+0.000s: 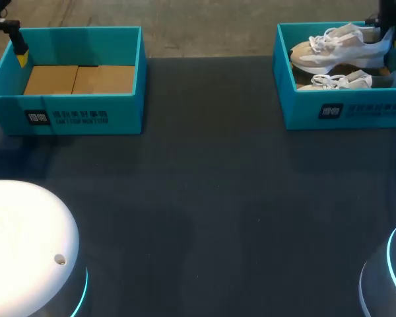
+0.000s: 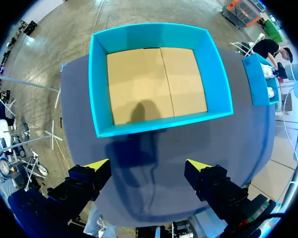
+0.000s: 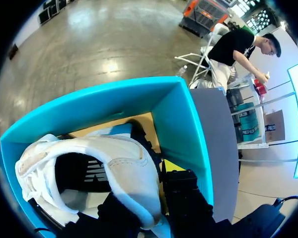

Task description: Take the shoe out of the shoebox, open the shoe tongue, remove and reinsert the insole, then place the shoe into the shoebox

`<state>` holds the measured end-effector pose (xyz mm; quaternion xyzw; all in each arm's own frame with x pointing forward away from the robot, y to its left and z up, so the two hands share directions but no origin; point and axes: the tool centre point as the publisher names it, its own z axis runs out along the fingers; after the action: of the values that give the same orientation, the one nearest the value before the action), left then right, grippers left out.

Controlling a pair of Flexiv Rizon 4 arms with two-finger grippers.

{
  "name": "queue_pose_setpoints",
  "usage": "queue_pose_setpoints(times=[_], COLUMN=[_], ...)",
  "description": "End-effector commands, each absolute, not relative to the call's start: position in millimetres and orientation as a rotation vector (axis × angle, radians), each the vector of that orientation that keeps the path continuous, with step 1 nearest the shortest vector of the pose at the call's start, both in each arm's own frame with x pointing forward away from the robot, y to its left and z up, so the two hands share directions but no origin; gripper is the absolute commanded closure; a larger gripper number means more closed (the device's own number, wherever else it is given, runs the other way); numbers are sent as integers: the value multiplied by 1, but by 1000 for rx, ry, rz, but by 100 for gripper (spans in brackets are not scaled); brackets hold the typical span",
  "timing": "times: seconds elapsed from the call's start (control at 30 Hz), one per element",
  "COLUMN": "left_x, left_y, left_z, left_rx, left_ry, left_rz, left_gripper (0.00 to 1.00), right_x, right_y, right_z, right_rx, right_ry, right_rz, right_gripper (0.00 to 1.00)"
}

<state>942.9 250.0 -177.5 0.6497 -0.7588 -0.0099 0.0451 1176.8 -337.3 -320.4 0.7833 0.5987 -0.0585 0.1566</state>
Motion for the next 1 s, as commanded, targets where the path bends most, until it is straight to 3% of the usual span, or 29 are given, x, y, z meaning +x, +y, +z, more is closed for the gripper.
queue_pose_setpoints(times=[0.03,1.0], left_x=[941,941], left_y=[250,250], left_z=[-177,-177], left_rx=[1986,1986], left_ry=[-2320,-2320], left_rz=[-29,-29], left_gripper=[0,0], right_x=[1187,1181], right_y=[-337,-334], right_z=[-320,-343], right_rx=[2252,2285], right_ry=[1711,1710], right_rz=[-189,-227], right_gripper=[100,100])
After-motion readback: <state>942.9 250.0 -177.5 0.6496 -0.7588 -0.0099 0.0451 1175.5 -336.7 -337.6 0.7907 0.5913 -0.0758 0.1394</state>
